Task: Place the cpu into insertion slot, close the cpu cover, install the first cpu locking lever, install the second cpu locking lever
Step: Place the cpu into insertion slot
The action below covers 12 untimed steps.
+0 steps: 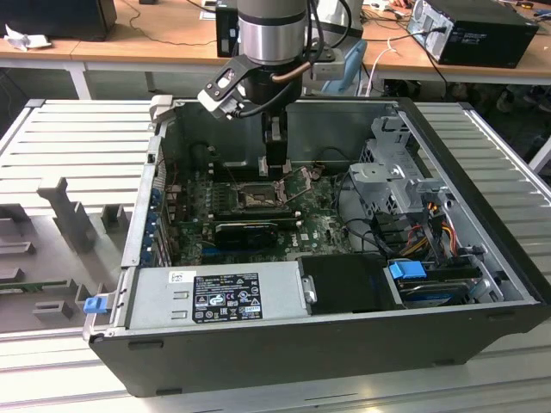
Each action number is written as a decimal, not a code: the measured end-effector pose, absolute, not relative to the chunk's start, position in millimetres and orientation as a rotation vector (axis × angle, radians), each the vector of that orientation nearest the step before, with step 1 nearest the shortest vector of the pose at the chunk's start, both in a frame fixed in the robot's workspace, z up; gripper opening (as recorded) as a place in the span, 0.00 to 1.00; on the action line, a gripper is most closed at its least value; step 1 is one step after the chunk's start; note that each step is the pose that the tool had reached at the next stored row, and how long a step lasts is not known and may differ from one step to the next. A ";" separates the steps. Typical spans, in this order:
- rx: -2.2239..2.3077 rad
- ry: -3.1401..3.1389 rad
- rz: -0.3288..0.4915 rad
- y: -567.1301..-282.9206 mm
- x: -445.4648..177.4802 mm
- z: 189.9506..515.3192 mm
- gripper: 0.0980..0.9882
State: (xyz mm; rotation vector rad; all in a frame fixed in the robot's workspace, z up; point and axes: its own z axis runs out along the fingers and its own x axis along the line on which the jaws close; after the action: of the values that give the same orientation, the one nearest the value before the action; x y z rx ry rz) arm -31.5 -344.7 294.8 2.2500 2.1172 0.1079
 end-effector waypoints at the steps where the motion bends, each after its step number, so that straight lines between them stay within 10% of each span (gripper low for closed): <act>1: 2.250 2.117 0.108 -344.7 -31.5 294.6 0.48; 12: 2.250 2.117 0.108 -343.3 -31.5 290.9 0.48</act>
State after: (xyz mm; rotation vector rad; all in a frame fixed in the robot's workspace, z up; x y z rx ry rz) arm -31.5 -343.3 290.9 2.2500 2.1172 0.1078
